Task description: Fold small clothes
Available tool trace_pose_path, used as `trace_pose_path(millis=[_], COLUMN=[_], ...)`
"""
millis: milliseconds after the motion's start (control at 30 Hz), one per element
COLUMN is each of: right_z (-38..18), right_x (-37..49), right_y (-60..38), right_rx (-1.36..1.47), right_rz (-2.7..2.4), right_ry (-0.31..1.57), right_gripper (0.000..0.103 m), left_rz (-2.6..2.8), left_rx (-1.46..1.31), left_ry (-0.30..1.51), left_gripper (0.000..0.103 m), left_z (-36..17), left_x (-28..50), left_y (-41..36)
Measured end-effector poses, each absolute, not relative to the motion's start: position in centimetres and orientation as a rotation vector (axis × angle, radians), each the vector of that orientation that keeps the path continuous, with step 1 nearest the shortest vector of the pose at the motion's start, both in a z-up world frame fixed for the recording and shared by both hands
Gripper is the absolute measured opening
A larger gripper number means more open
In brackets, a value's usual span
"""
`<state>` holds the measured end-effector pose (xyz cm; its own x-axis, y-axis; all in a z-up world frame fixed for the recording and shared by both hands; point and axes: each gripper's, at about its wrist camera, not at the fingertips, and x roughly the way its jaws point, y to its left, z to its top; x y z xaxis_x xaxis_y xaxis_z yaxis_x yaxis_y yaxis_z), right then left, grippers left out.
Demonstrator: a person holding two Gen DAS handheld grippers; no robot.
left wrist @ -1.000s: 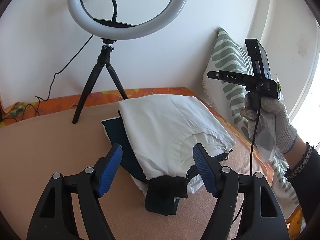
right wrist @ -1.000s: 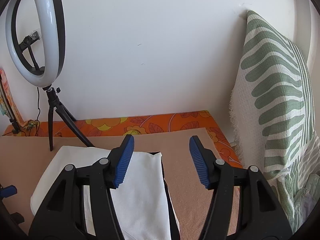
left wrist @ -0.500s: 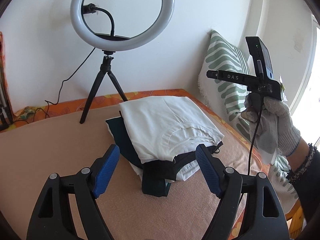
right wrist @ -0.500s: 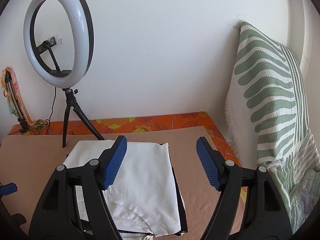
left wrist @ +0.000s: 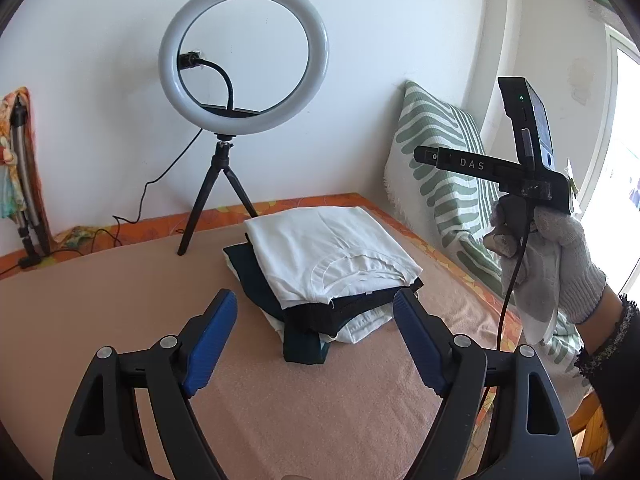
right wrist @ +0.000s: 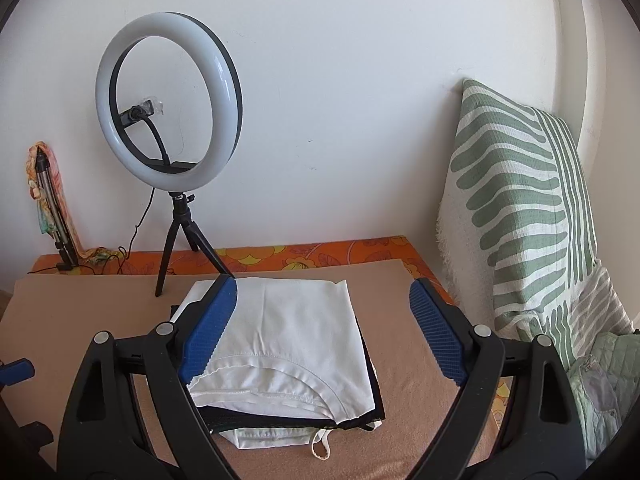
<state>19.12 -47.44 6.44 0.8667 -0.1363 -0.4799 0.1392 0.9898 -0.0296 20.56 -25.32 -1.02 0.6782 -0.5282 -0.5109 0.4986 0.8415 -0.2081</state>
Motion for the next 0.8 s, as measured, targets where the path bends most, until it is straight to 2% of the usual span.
trace_pose_path(millis=[100, 467, 800], right_z=[7.0, 7.2, 5.2], right_x=[17.5, 12.5, 9.4], right_y=[-46.2, -42.2, -39.1], right_rx=[0.002, -0.008, -0.013], right_rz=[-0.132, -0.105, -0.104], right_ry=[0.476, 0.440, 0.428], right_gripper=[0.102, 0.103, 0.103], left_rz=[-0.575, -0.548, -0.532], left_rx=[-0.045, -0.017, 0.032], left_ry=[0.580, 0.503, 0.475], left_gripper=[0.081, 0.084, 0.086], left_z=[-0.7, 0.8, -0.3], left_x=[19.4, 15.2, 12.8], left_y=[-24.8, -21.6, -19.4])
